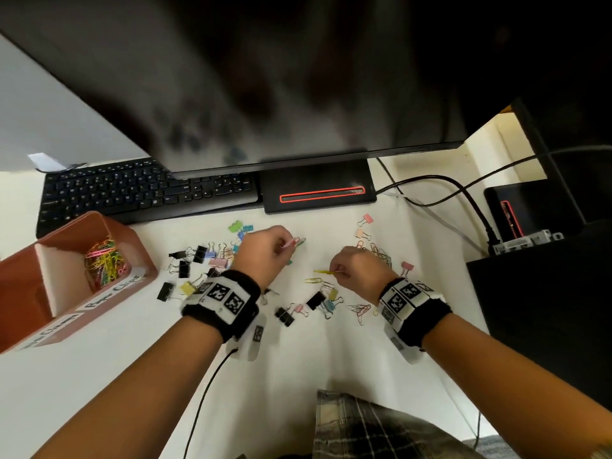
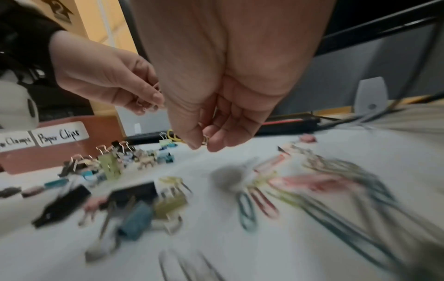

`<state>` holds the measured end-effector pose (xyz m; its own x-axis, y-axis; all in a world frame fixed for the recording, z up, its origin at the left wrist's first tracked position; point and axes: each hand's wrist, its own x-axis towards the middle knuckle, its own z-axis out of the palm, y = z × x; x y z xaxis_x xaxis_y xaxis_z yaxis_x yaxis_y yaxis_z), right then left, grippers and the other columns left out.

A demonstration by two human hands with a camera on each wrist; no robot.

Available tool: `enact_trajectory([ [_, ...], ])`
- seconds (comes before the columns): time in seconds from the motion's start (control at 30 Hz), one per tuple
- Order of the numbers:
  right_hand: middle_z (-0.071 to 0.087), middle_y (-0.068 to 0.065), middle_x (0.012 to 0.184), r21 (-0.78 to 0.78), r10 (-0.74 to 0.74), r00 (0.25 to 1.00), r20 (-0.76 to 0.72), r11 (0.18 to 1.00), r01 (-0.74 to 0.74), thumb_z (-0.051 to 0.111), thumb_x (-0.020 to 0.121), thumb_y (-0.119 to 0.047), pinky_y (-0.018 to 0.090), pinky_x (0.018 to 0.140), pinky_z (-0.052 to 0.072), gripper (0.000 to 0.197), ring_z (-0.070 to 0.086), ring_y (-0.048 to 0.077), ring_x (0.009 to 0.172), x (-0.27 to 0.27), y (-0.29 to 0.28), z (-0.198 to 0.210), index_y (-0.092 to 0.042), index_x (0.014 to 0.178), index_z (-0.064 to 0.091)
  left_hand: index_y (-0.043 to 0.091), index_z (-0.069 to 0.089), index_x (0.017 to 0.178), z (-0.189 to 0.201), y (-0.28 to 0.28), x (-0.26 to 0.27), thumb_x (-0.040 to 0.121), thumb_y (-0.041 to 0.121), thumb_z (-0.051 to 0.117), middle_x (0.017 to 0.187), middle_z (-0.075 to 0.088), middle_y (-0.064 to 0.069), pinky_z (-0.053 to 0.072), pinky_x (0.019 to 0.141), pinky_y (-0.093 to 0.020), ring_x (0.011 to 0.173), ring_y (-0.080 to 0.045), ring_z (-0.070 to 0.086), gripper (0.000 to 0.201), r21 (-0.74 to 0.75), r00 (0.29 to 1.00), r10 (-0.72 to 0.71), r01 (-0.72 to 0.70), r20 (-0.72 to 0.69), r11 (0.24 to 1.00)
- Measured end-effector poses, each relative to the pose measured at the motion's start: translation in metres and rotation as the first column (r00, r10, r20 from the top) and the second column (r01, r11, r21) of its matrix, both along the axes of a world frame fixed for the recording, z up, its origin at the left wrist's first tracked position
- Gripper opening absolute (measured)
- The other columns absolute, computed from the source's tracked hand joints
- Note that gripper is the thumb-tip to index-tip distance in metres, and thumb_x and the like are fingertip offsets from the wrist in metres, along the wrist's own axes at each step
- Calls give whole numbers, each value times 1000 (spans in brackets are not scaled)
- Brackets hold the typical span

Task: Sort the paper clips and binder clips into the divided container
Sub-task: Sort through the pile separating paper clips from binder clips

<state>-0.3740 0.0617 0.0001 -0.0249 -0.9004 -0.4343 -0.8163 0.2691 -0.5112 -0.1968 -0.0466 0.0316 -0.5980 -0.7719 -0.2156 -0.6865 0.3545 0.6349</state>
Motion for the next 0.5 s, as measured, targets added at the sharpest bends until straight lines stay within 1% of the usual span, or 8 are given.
enact_trajectory([
  [0.07,61,8,95,-91,-10,999,41,996,14,57,81,-9,35,82,49,14,60,26,86,20,-15,11,-11,92,65,17,62,77,21,-11,35,83,16,63,74,67,1,48,67,-23,68,-15,61,7,-14,990,130,-131,-63,991],
  [0.13,61,8,92,-163,8,995,102,987,9,60,78,-9,34,81,49,13,60,26,82,49,-37,28,-11,90,65,15,63,78,37,-24,78,83,17,65,74,69,-1,50,69,-26,67,-17,63,5,-24,966,251,-253,-57,967],
  [0.2,59,10,92,-252,71,985,159,967,-29,61,77,-7,32,80,48,12,60,27,81,90,-67,45,-9,88,64,14,64,81,50,-40,124,84,20,64,74,69,-2,50,67,-28,67,-18,63,7,-82,939,343,-342,-6,936],
  [0.3,57,9,89,-348,134,960,246,937,-42,61,77,-6,32,78,47,11,58,25,78,162,-112,69,-8,87,65,12,63,80,64,-62,182,86,23,62,72,63,0,39,58,-22,63,-14,56,12,-167,892,438,-418,109,893],
  [0.37,62,12,88,-357,144,951,274,933,-38,60,78,-6,34,79,48,10,59,26,81,208,-139,77,-8,86,65,13,64,79,64,-77,209,85,26,63,72,61,-1,36,60,-25,67,-19,55,15,-200,850,485,-449,204,871],
  [0.43,66,13,90,-312,131,953,274,949,-41,60,80,-7,36,82,49,11,61,29,85,247,-160,77,-8,90,65,13,65,80,55,-89,227,83,27,63,74,63,-4,36,65,-26,76,-26,59,15,-170,827,492,-462,271,870],
  [0.47,67,14,92,-269,109,956,272,963,-33,61,81,-8,38,84,50,13,61,30,88,260,-168,75,-8,93,64,11,67,85,51,-93,231,84,25,63,80,66,-8,38,67,-28,82,-29,62,15,-141,826,475,-454,303,880],
  [0.5,67,15,95,-225,82,958,275,974,-19,63,81,-10,39,85,50,17,62,31,90,273,-173,73,-7,98,64,8,68,92,48,-94,235,85,22,60,89,69,-13,42,71,-29,89,-31,62,17,-114,824,451,-440,342,891],
])
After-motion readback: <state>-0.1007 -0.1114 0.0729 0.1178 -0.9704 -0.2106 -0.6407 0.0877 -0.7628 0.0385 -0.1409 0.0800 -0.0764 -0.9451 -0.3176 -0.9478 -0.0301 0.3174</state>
